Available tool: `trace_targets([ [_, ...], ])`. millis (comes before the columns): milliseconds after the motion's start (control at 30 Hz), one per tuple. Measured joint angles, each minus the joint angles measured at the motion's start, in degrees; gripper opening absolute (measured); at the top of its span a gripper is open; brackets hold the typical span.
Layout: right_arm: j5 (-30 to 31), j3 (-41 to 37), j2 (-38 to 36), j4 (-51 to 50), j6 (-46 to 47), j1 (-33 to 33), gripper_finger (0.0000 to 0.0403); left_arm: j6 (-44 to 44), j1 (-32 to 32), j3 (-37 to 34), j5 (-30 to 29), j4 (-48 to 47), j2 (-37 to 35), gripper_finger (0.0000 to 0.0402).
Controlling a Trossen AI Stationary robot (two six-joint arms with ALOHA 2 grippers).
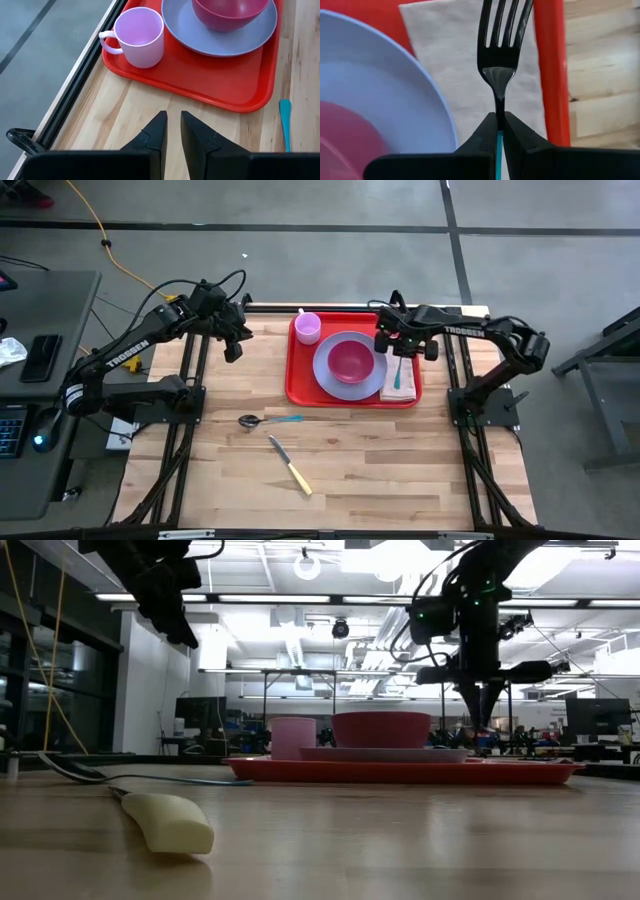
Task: Set up tray
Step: Put the blue fork on top of the napkin to the right of the purple plate in the red tray
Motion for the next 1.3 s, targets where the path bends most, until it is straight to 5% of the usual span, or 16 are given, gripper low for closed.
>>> trace_targets([
  [533, -1.6, 0.0, 8.42, 1.92, -8.62, -1.62, 0.0, -4.76, -0.02, 0.0, -0.37, -0.03, 0.0, 0.0085],
  [1300, -1.79, 0.0, 10.02, 2.6, -12.73, -2.22, 0.0, -5.85, -0.02, -0.02, -0.22, -0.08, 0.01, 0.0085],
])
